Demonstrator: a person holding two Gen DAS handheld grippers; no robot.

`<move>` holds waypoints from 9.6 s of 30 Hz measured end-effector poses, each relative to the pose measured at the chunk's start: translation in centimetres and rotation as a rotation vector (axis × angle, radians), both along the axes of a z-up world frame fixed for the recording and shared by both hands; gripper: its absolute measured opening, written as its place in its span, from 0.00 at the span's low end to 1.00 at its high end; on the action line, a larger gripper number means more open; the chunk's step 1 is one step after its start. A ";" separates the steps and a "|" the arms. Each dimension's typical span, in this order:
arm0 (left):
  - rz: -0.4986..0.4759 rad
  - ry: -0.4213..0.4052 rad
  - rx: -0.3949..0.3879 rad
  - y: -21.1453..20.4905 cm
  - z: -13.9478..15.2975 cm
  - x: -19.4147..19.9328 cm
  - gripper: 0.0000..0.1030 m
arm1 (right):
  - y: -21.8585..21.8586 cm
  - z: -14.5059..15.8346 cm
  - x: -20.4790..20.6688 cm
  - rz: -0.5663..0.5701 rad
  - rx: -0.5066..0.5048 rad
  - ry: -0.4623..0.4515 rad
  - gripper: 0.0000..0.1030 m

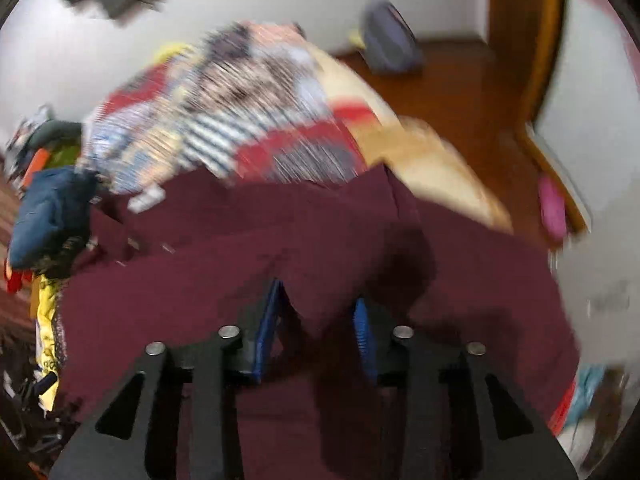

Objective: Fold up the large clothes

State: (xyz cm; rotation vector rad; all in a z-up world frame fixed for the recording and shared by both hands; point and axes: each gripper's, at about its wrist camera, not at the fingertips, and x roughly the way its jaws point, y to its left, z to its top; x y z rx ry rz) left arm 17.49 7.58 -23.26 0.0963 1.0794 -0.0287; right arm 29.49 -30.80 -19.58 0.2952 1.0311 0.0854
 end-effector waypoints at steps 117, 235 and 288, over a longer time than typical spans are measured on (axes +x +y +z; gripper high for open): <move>0.079 -0.152 -0.100 -5.7 5.3 6.0 0.79 | -11.5 13.3 -7.0 -0.216 0.047 -0.475 0.10; -0.038 -0.225 -0.001 -5.6 8.1 5.4 0.80 | 9.5 12.3 -8.6 0.354 -0.013 -0.331 0.51; 0.247 -0.280 -0.122 3.0 8.0 6.1 0.07 | 2.8 -0.7 -7.5 0.126 -0.236 -0.072 0.63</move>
